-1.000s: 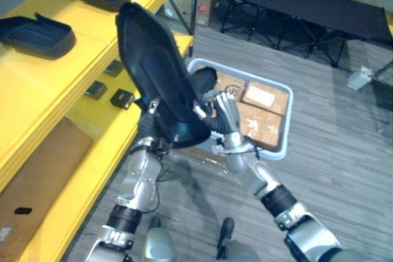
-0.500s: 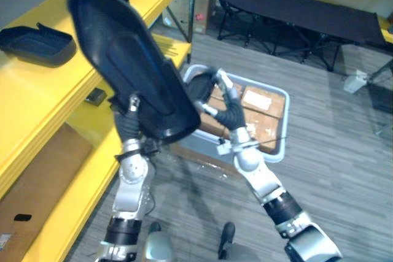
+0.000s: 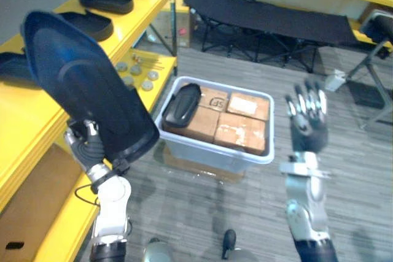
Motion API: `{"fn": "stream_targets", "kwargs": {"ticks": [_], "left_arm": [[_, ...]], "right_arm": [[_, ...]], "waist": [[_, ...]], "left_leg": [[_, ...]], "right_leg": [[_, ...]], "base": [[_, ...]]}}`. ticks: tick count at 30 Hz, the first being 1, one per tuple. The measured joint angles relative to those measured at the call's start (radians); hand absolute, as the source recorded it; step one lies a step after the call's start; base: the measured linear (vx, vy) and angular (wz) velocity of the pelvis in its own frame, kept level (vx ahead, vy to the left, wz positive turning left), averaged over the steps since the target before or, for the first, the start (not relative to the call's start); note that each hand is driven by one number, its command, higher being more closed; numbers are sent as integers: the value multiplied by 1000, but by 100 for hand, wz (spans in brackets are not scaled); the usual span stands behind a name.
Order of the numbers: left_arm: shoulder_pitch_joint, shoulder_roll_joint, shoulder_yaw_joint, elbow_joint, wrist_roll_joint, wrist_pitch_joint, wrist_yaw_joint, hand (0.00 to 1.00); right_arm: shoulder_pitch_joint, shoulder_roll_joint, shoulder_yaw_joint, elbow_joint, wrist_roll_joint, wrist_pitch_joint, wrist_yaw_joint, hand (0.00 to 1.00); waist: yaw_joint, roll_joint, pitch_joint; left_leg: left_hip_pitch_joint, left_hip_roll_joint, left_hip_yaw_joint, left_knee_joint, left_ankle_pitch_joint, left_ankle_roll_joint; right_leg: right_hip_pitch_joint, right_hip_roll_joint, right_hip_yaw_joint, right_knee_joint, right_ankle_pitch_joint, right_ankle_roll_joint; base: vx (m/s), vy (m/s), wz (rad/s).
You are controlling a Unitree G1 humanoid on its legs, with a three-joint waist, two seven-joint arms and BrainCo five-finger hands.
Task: Walk over and take plastic housings, then place them on the shelf
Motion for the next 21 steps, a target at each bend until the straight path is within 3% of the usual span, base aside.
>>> {"fn": "stream_targets", "kwargs": {"ticks": [6,10,16,21], "left_arm": [[111,-33,-24,-114,-48,-109,-60,100],[177,-49,-79,-156,-53,-160,-128,100],[202,-48,-91,-159,-89,-165,-129,100],[207,-46,-14,-218,-72,-159,-56,100]], "right_arm": [[147,74,-94,177,101,1,29,0],[170,82,-93,216,23,6,-1,0],[146,83,-51,219,-83,5,-57,0],[65,80,-25,214,-118,3,-71,0]], "waist": [[-22,13,-5],[-21,28,-15],[-16,42,-24],[9,42,-24]], "left_leg": [[31,8,40,-20,-8,0],[33,3,41,-36,-7,0],[32,-5,25,-45,-6,1],[32,-16,-24,-62,2,3]], "right_leg": [[0,5,33,0,-3,3],[0,2,32,0,-15,10],[2,-4,22,0,-17,11],[33,-13,-33,-1,-21,15]], "base": [[5,11,-16],[0,0,0],[8,16,5],[20,13,30]]}}
